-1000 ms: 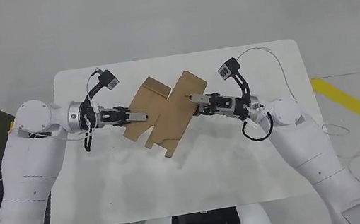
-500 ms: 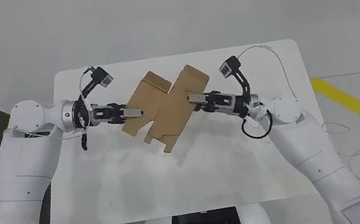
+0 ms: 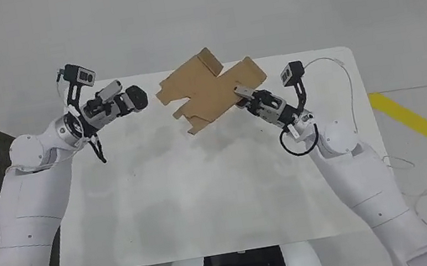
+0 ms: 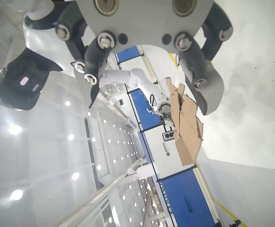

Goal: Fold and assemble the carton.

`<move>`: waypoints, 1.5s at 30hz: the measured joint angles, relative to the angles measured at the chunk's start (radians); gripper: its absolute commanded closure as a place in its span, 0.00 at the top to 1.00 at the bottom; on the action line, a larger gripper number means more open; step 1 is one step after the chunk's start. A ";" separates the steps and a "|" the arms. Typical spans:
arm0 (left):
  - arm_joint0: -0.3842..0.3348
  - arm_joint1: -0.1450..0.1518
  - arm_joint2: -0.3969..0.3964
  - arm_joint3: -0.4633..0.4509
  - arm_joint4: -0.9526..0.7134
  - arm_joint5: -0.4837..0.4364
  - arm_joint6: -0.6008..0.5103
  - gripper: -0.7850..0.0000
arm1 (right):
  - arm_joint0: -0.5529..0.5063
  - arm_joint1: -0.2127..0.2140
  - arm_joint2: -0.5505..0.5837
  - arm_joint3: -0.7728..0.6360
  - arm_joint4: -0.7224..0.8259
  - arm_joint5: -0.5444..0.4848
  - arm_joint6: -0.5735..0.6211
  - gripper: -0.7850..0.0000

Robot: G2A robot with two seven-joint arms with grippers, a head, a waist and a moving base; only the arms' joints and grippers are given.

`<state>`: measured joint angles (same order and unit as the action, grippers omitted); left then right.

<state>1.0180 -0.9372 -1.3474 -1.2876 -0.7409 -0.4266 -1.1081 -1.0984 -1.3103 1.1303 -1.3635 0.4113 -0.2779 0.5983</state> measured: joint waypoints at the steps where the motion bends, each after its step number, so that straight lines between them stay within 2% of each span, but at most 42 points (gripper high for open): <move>1: 0.004 -0.002 0.003 -0.002 0.004 -0.001 0.023 1.00 | -0.007 -0.001 -0.003 -0.011 -0.001 0.004 -0.021 0.00; 5: 0.026 -0.011 0.025 -0.023 0.055 -0.023 0.117 1.00 | -0.032 -0.008 -0.023 -0.056 -0.024 0.022 -0.108 0.00; 11: 0.047 -0.022 0.064 -0.066 0.135 -0.034 0.192 1.00 | -0.051 -0.017 -0.051 -0.092 -0.054 0.031 -0.177 0.00; 24: 0.041 -0.041 0.088 -0.068 0.151 -0.030 0.253 1.00 | -0.053 -0.030 -0.078 -0.103 -0.057 0.018 -0.193 0.00; 25: 0.040 -0.042 0.090 -0.066 0.153 -0.032 0.255 0.94 | -0.054 -0.031 -0.079 -0.105 -0.061 0.017 -0.195 0.00; 26: 0.039 -0.044 0.092 -0.063 0.153 -0.034 0.257 0.78 | -0.055 -0.031 -0.079 -0.108 -0.067 0.016 -0.198 0.00; 27: 0.038 -0.045 0.094 -0.062 0.153 -0.035 0.259 0.66 | -0.056 -0.031 -0.080 -0.111 -0.072 0.016 -0.201 0.00; 28: 0.037 -0.047 0.096 -0.062 0.152 -0.035 0.260 0.48 | -0.058 -0.032 -0.081 -0.113 -0.076 0.016 -0.204 0.00; 34: 0.035 -0.054 0.099 -0.058 0.146 -0.037 0.267 0.15 | -0.064 -0.036 -0.087 -0.125 -0.090 0.020 -0.217 0.00; 35: 0.035 -0.055 0.099 -0.058 0.147 -0.036 0.268 0.05 | -0.064 -0.037 -0.088 -0.127 -0.093 0.020 -0.219 0.00; 37: 0.035 -0.056 0.097 -0.058 0.149 -0.035 0.270 0.00 | -0.064 -0.038 -0.090 -0.131 -0.098 0.021 -0.221 0.00; 44: 0.041 -0.060 0.089 -0.062 0.138 -0.029 0.259 0.00 | -0.079 -0.039 -0.091 -0.165 -0.110 0.021 -0.215 0.00; 45: 0.042 -0.061 0.088 -0.063 0.138 -0.028 0.258 0.00 | -0.082 -0.039 -0.091 -0.170 -0.110 0.021 -0.211 0.36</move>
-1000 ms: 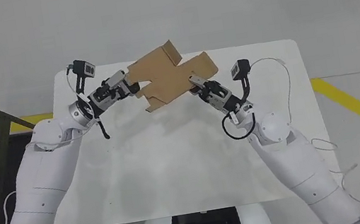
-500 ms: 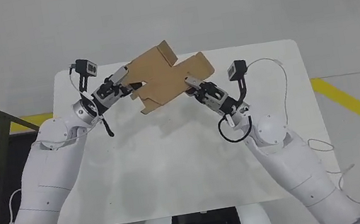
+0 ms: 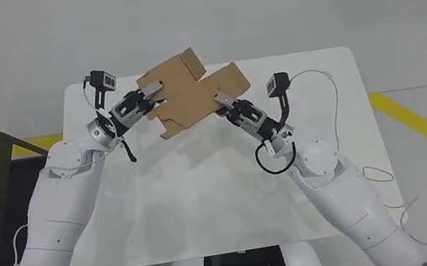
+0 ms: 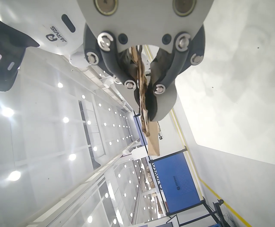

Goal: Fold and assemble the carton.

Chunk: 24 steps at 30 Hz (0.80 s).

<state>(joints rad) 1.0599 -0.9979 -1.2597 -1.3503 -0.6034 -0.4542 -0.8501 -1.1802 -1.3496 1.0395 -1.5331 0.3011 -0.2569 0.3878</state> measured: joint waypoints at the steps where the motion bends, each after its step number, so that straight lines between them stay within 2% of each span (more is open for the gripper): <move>1: 0.001 0.000 -0.001 -0.001 0.000 0.001 -0.002 0.00 | -0.003 0.000 0.001 -0.005 0.000 0.000 0.004 1.00; 10: 0.000 0.003 -0.045 0.000 -0.026 0.020 -0.049 0.00 | -0.008 0.011 0.064 -0.003 0.007 -0.026 0.060 1.00; 17: -0.023 0.020 -0.084 0.033 0.013 0.056 -0.247 0.00 | 0.065 0.032 0.130 0.154 0.048 -0.147 0.352 1.00; 24: -0.032 0.027 -0.086 0.056 0.020 0.060 -0.387 0.00 | 0.131 0.037 0.115 0.284 0.097 -0.203 0.568 1.00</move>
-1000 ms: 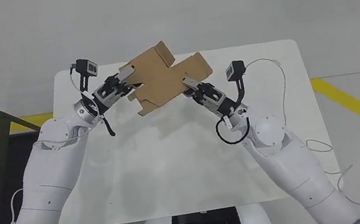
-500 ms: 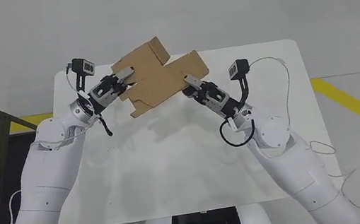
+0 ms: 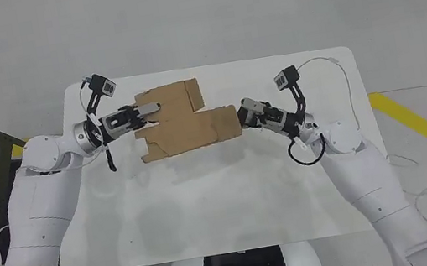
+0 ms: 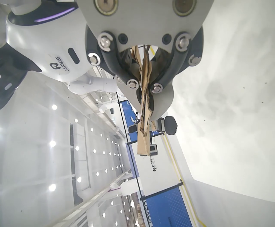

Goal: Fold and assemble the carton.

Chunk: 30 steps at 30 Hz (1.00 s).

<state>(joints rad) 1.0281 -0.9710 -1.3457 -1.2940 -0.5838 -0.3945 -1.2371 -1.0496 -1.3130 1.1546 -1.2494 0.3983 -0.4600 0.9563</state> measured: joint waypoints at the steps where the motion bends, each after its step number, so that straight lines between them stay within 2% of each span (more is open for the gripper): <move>1: -0.001 0.000 0.002 0.000 0.000 -0.001 -0.014 0.00 | 0.007 0.000 -0.006 0.009 0.002 -0.001 0.023 1.00; 5: -0.007 0.001 0.009 -0.005 0.027 -0.016 -0.033 0.00 | 0.031 -0.003 -0.041 0.031 0.020 -0.007 0.112 1.00; 11: -0.011 0.000 0.016 -0.004 0.059 -0.033 -0.010 0.00 | 0.044 -0.006 -0.069 0.029 0.057 -0.014 0.168 1.00; 12: -0.012 0.000 0.017 -0.004 0.061 -0.035 -0.008 0.00 | 0.044 -0.007 -0.072 0.029 0.059 -0.015 0.170 0.93; 13: -0.012 0.000 0.019 -0.004 0.063 -0.035 -0.008 0.00 | 0.044 -0.007 -0.074 0.030 0.061 -0.016 0.169 0.78; 16: -0.015 -0.001 0.027 -0.001 0.068 -0.034 -0.013 0.00 | 0.048 -0.008 -0.082 0.037 0.064 -0.019 0.166 0.49; 30: -0.024 -0.003 0.046 0.004 0.078 -0.041 -0.009 0.00 | 0.061 -0.009 -0.106 0.050 0.057 -0.023 0.153 0.38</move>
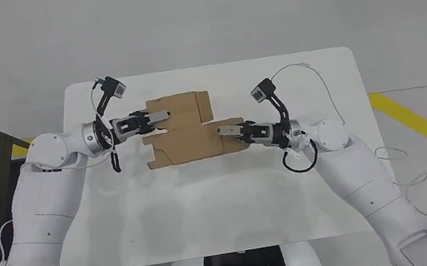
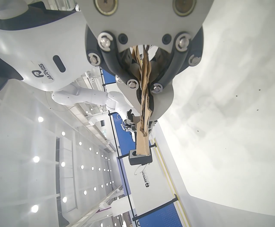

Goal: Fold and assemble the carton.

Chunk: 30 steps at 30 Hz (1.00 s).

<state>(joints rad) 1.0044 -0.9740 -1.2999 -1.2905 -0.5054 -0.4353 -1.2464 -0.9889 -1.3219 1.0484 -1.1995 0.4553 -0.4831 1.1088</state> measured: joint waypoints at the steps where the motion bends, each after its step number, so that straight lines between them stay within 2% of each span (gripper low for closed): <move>1: 0.000 0.000 0.002 0.000 0.002 0.000 0.001 0.00 | 0.001 0.000 -0.002 0.000 -0.003 0.000 -0.002 0.38; 4: 0.001 -0.001 0.008 -0.003 0.010 -0.001 0.004 0.00 | 0.004 0.000 -0.006 0.003 -0.012 0.001 -0.007 0.33; 9: -0.002 -0.001 0.013 -0.001 0.013 -0.002 0.008 0.00 | 0.011 0.002 -0.010 0.010 -0.031 -0.004 -0.002 0.04; 10: -0.003 -0.001 0.013 -0.001 0.013 -0.002 0.009 0.00 | 0.012 0.003 -0.010 0.011 -0.033 -0.004 -0.002 0.02; 17: -0.005 -0.002 0.016 0.004 0.014 -0.001 0.013 0.00 | 0.015 0.007 -0.009 0.013 -0.045 -0.003 0.003 0.00; 18: -0.006 -0.002 0.016 0.005 0.015 0.000 0.014 0.41 | 0.015 0.008 -0.009 0.013 -0.045 -0.002 0.003 0.00; 19: -0.006 -0.002 0.017 0.006 0.015 0.000 0.014 1.00 | 0.016 0.008 -0.009 0.012 -0.046 -0.002 0.004 0.00; 30: -0.002 -0.001 -0.012 0.021 -0.050 -0.009 0.044 1.00 | 0.025 0.017 0.014 0.030 -0.078 0.015 -0.053 0.00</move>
<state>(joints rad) 1.0025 -0.9752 -1.3124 -1.2694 -0.5551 -0.4441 -1.2023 -0.9638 -1.3050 1.0627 -1.1697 0.3770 -0.4682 1.0556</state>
